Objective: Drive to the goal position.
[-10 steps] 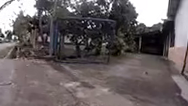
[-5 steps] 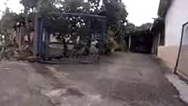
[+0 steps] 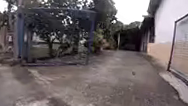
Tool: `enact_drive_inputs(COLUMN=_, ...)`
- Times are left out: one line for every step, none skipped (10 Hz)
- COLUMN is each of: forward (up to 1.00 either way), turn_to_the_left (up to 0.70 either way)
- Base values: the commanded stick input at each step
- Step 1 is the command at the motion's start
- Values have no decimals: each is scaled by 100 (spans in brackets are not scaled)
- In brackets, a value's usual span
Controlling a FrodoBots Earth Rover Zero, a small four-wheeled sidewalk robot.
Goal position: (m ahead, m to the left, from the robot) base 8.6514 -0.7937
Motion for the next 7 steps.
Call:
enact_drive_inputs(forward=70, turn_to_the_left=-27)
enact_drive_inputs(forward=70, turn_to_the_left=-27)
enact_drive_inputs(forward=70, turn_to_the_left=-27)
enact_drive_inputs(forward=70, turn_to_the_left=-6)
enact_drive_inputs(forward=70, turn_to_the_left=0)
enact_drive_inputs(forward=70, turn_to_the_left=0)
enact_drive_inputs(forward=70, turn_to_the_left=0)
